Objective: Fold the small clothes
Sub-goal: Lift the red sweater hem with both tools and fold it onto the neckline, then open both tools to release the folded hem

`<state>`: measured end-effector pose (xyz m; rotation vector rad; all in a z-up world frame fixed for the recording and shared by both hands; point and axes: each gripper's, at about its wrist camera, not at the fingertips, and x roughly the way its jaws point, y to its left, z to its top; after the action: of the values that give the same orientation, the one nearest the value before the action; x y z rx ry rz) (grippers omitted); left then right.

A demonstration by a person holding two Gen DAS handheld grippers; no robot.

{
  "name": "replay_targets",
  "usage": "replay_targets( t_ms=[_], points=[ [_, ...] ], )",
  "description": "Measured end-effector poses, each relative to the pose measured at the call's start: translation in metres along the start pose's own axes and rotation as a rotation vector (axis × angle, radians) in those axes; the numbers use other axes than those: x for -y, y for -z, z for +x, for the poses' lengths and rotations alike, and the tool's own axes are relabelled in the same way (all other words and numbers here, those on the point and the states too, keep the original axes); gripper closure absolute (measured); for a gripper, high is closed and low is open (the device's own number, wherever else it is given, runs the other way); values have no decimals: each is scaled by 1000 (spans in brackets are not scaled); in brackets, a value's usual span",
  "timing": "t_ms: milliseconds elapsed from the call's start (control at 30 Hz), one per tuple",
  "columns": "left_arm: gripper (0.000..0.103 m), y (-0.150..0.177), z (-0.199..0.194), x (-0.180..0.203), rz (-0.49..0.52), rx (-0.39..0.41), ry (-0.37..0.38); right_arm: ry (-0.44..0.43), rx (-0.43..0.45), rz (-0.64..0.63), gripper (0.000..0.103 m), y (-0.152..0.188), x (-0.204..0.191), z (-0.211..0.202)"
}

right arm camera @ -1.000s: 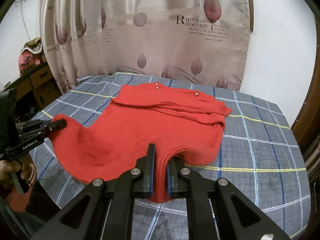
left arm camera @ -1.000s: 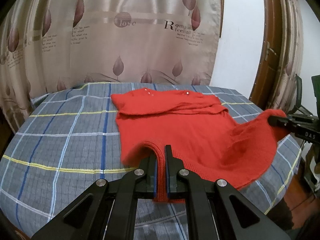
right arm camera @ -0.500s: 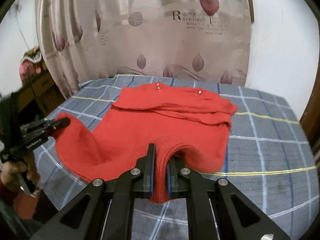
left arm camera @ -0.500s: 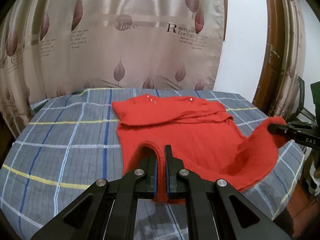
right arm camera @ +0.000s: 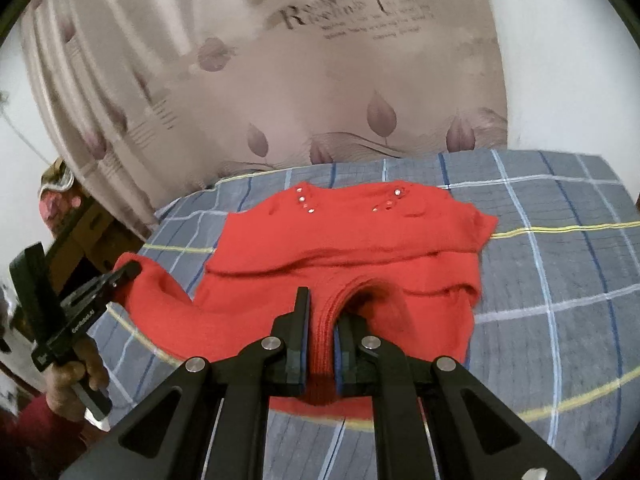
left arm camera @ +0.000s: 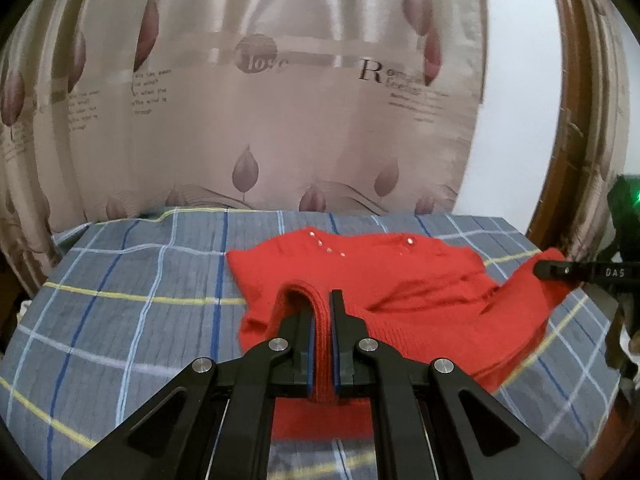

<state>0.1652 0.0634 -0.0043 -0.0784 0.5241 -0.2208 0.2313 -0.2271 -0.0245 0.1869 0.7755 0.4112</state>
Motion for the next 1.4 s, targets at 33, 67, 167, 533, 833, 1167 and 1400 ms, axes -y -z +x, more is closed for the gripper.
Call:
replay_targets(
  t_ms=[33,67,167,533,833,1167,1400],
  points=[
    [97,-4,7,-2,-5,-2,-3,-6,-7,16,94,-7,6,8],
    [97,-7,14,-3,-10,-3,-8,-10,-11,29,94,-12,12,14],
    [97,-18,39,-9,-29,-6,-26,-19,-26,75,94,-30,30,33],
    [97,-40,135,-29,-72,-67,-91,-60,-74,277,94,-63,95,96],
    [88,-46,194,-54,-188,-154,-56,-90,-80,429,89,-63,130,133],
    [15,-57,157,-92,-274,39,-58,-45,9,418,64,-48,150,99],
    [15,-17,122,-104,-168,-70,-25,7,-73,228,45,-3,130,76]
  ],
)
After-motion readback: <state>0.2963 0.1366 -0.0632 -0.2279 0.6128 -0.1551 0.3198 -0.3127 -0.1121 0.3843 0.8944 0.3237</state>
